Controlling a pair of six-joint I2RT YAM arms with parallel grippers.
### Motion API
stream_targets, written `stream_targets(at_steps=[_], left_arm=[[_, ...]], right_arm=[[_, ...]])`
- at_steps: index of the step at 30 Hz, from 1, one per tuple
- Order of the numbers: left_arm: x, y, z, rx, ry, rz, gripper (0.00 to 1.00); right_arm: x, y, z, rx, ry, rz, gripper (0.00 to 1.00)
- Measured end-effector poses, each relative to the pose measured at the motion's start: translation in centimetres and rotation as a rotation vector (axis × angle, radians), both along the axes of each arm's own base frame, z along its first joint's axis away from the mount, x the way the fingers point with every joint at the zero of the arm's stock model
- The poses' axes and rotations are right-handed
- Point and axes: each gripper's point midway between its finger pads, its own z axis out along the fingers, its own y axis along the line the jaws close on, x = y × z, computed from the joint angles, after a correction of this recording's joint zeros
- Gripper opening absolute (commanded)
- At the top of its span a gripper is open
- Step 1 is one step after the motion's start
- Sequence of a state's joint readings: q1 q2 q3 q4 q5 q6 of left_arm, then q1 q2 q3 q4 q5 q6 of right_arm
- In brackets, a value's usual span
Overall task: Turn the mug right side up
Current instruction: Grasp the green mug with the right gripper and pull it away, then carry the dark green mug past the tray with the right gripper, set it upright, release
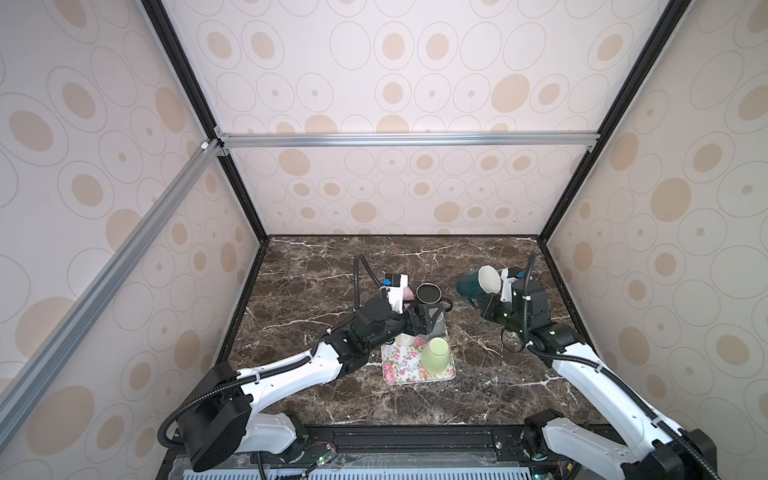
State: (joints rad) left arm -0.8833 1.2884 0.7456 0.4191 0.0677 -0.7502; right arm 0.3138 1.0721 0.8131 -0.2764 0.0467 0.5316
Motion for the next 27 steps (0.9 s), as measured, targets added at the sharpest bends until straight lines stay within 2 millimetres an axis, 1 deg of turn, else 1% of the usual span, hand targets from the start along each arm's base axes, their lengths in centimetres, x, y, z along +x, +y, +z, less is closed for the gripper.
stream_targets(at_steps=[4,7,11,13,19,22,27], left_arm=[[-0.1,1.2,-0.3,0.03,-0.01,0.032,0.98],[-0.3,2.2,-0.1,0.045,-0.027,0.06,0.98],[-0.4,3.5,-0.1,0.058,-0.049,0.099,0.98],[-0.5,4.0,-0.4,0.071,-0.052,0.113,0.98],[-0.5,4.5,-1.2,0.106,-0.046,0.122,0.98],[-0.6,4.6,-1.4,0.111,-0.045,0.121,0.98],[-0.8,5.0,-1.2,0.105,-0.051,0.127,0.98]], right_arm=[[1.1,-1.4,-0.8,-0.128,0.072,-0.046,0.0],[1.7,-2.4,-1.5,-0.217,0.126,-0.073,0.0],[2.2,-3.4,-2.4,-0.279,0.182,-0.089,0.0],[2.5,-3.7,-3.0,-0.297,0.215,-0.091,0.0],[3.9,-5.4,-5.1,-0.328,0.307,-0.119,0.0],[4.5,-5.9,-6.0,-0.345,0.345,-0.128,0.0],[5.6,-6.2,-6.7,-0.37,0.373,-0.131,0.0]])
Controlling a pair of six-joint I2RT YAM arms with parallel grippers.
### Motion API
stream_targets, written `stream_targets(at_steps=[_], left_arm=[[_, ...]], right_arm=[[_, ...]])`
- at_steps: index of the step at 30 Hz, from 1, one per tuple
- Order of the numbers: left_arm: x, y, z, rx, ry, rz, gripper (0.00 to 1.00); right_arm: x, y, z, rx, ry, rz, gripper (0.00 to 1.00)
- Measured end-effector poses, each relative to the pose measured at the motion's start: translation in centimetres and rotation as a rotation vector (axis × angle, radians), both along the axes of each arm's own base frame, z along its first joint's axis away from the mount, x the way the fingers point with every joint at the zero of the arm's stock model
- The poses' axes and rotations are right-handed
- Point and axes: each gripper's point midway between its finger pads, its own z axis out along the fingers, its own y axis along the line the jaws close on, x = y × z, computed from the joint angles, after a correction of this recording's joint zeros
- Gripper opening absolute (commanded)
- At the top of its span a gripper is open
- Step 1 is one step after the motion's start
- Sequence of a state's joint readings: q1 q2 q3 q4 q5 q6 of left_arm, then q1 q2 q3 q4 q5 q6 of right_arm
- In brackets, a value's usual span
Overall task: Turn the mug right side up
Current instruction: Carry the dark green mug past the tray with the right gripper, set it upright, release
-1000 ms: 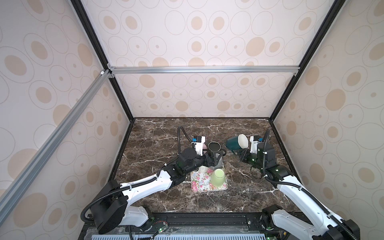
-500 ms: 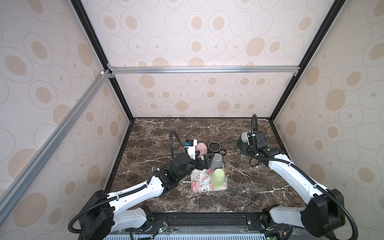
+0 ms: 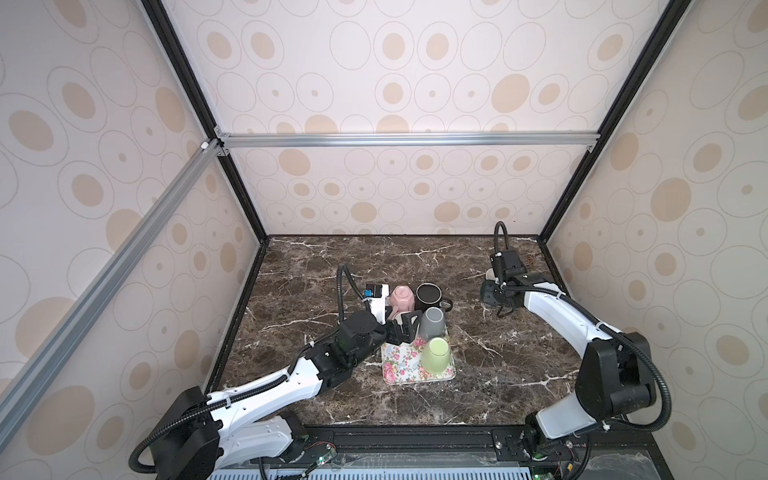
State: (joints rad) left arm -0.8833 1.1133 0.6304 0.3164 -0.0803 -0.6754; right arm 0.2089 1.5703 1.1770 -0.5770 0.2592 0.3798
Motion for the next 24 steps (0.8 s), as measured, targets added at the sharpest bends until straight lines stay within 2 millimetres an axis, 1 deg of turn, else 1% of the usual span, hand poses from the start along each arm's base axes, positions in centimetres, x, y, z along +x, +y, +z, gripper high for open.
stream_targets(at_steps=[6,12,13,15,16,18,20,22,24], left_arm=[[0.0,0.3,0.6,-0.005,-0.018,0.01,0.98],[0.0,0.5,0.4,0.011,-0.018,0.013,0.98],[0.0,0.5,0.4,0.013,-0.018,0.014,0.98],[0.0,0.6,0.2,0.018,-0.015,0.016,0.98],[0.0,0.6,0.1,0.023,-0.012,0.018,0.98],[0.0,0.7,-0.1,0.03,-0.006,0.02,0.98],[0.0,0.8,-0.3,0.038,-0.001,0.022,0.98],[0.0,0.8,-0.5,0.043,0.003,0.022,0.98],[0.0,0.7,-0.9,0.051,0.01,0.022,0.98]], right_arm=[[0.6,-0.5,-0.6,-0.01,0.016,-0.013,0.0],[1.1,-1.0,-1.8,-0.018,0.046,-0.029,0.0],[1.1,-1.1,-2.0,-0.018,0.054,-0.031,0.06],[1.2,-1.3,-2.6,-0.016,0.07,-0.039,0.35],[1.3,-1.5,-2.6,-0.017,0.071,-0.041,0.45],[1.7,-1.6,-2.3,-0.014,0.064,-0.047,0.59],[2.1,-1.6,-1.9,-0.01,0.046,-0.048,0.69],[2.4,-1.5,-1.6,-0.001,0.035,-0.046,0.73],[2.4,-1.2,-1.6,0.014,0.036,-0.037,0.73]])
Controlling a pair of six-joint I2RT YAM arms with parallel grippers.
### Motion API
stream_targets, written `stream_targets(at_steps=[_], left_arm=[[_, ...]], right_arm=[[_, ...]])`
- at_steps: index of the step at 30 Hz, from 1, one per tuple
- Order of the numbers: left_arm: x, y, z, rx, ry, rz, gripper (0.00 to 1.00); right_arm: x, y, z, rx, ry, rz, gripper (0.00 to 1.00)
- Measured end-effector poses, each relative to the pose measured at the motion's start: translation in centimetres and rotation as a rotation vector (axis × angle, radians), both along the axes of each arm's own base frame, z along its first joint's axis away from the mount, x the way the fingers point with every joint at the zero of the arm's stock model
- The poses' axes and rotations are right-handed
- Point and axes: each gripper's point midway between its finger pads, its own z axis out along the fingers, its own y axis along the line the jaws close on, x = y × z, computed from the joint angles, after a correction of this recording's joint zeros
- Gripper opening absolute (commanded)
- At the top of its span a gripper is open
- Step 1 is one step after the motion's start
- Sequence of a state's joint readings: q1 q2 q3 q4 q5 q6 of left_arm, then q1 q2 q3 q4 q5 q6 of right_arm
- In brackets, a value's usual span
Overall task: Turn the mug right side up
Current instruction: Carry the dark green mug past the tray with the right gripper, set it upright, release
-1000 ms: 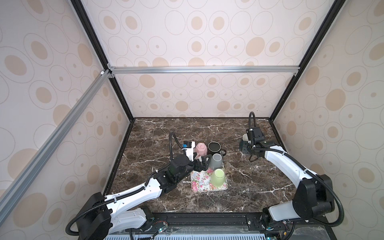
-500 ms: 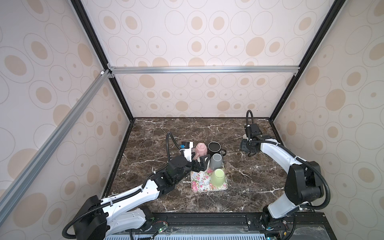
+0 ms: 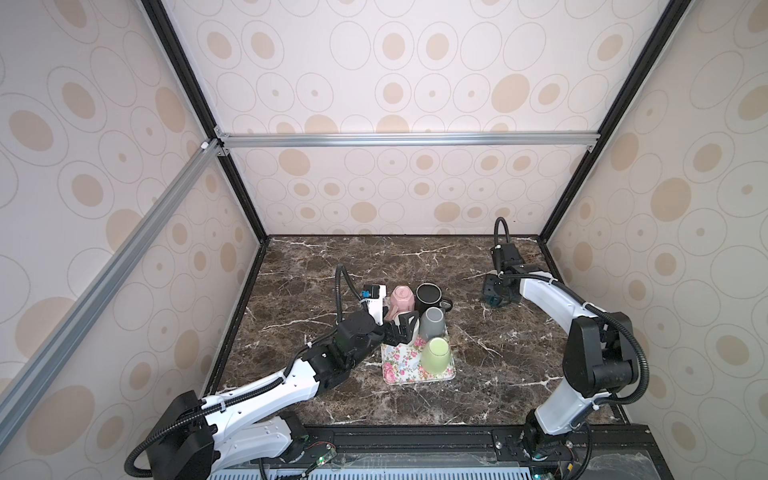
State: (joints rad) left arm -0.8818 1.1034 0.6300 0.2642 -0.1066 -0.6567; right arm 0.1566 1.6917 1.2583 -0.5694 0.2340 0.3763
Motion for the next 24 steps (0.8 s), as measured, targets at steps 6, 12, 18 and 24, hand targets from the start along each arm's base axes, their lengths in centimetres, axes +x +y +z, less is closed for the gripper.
stream_targets(at_steps=[6,12,18,24], left_arm=[[0.0,0.0,-1.0,0.04,0.01,-0.005,0.98],[0.0,0.4,-1.7,0.09,0.01,-0.004,0.98],[-0.1,0.8,-3.1,0.142,0.047,-0.002,0.98],[-0.1,0.8,-5.2,0.189,0.096,-0.003,0.98]], right_arm=[[-0.8,1.1,1.7,0.072,-0.032,0.034,0.73],[-3.6,2.4,5.5,0.166,-0.127,0.091,0.76],[-8.4,4.8,5.4,0.321,-0.146,0.2,0.77],[-12.9,6.6,5.3,0.435,-0.161,0.289,0.77]])
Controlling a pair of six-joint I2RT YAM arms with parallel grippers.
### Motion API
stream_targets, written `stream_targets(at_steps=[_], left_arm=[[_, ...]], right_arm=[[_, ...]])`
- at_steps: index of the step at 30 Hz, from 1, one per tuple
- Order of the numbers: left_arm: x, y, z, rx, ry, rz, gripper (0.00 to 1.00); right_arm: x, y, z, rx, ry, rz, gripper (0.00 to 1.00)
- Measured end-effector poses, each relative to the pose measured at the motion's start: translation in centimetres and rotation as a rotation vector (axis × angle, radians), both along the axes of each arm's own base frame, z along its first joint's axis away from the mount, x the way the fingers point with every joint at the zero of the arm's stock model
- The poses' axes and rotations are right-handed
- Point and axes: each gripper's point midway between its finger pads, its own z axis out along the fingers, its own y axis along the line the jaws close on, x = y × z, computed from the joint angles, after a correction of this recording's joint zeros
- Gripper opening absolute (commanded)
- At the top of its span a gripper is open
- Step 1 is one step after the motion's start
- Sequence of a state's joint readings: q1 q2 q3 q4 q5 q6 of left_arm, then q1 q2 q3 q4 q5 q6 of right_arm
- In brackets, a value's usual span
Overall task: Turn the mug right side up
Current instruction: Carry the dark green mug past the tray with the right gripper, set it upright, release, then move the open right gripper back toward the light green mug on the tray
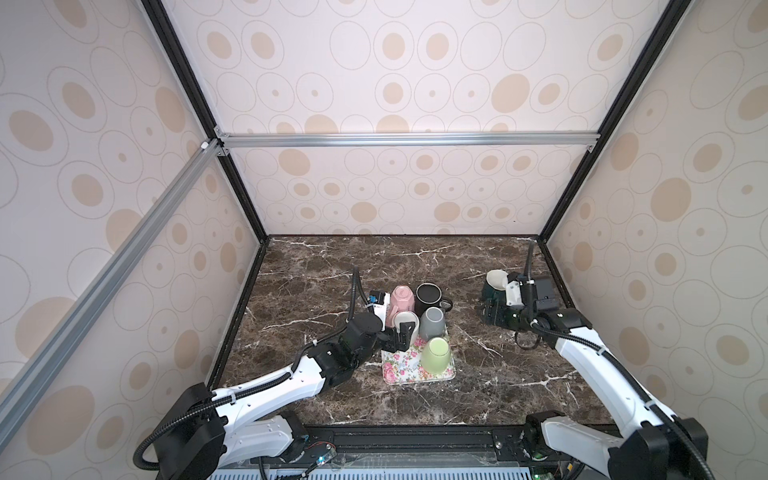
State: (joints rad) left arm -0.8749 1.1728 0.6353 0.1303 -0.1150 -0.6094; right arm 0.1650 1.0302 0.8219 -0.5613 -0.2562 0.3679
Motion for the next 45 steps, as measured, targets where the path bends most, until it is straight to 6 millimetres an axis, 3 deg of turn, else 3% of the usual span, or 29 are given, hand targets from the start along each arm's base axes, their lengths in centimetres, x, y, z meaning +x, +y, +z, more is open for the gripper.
stream_targets(at_steps=[9,17,27,35,45], left_arm=[[0.8,-0.7,-4.2,0.129,0.081,-0.011,0.98],[1.2,-1.3,-4.4,0.124,0.099,-0.003,0.98],[0.8,-0.8,-2.9,0.036,0.087,0.026,0.98],[0.8,-0.6,0.7,-0.033,0.01,0.024,0.98],[0.9,0.0,2.1,-0.013,-0.054,0.025,0.98]], right_arm=[[-4.1,2.0,-0.6,0.128,-0.022,0.103,0.77],[-5.0,3.2,-1.2,0.167,-0.008,0.157,0.77],[-2.1,4.6,-5.9,0.138,0.152,0.141,0.73],[1.0,6.1,-7.7,0.099,0.178,0.125,0.72],[3.2,7.8,-10.3,0.026,0.217,0.12,0.69]])
